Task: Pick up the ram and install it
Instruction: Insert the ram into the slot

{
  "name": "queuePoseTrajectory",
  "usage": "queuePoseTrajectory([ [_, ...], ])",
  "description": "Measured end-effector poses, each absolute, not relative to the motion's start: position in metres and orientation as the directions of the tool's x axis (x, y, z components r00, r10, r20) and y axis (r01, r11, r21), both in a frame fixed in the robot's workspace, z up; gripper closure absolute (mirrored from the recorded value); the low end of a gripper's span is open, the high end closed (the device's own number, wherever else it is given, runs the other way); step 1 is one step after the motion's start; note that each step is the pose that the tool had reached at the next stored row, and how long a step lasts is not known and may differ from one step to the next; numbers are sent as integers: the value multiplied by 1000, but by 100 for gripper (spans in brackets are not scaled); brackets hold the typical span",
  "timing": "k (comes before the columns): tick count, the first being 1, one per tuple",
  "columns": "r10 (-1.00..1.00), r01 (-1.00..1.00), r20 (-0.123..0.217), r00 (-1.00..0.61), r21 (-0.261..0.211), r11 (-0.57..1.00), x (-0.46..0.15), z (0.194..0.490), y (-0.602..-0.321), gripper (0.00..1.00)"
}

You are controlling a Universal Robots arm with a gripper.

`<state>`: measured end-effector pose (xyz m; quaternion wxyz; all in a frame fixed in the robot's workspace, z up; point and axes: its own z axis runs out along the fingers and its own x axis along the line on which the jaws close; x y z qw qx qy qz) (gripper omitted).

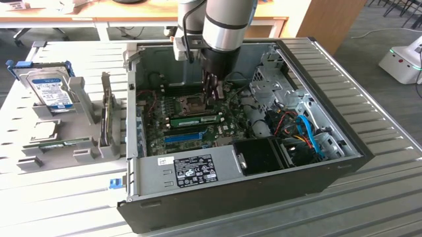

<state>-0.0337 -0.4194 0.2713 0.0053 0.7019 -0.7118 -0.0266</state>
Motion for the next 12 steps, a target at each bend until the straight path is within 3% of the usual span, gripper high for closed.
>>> queuePoseTrajectory([
  [12,-1000,-999,-27,-15,45,13,-34,299,-419,75],
])
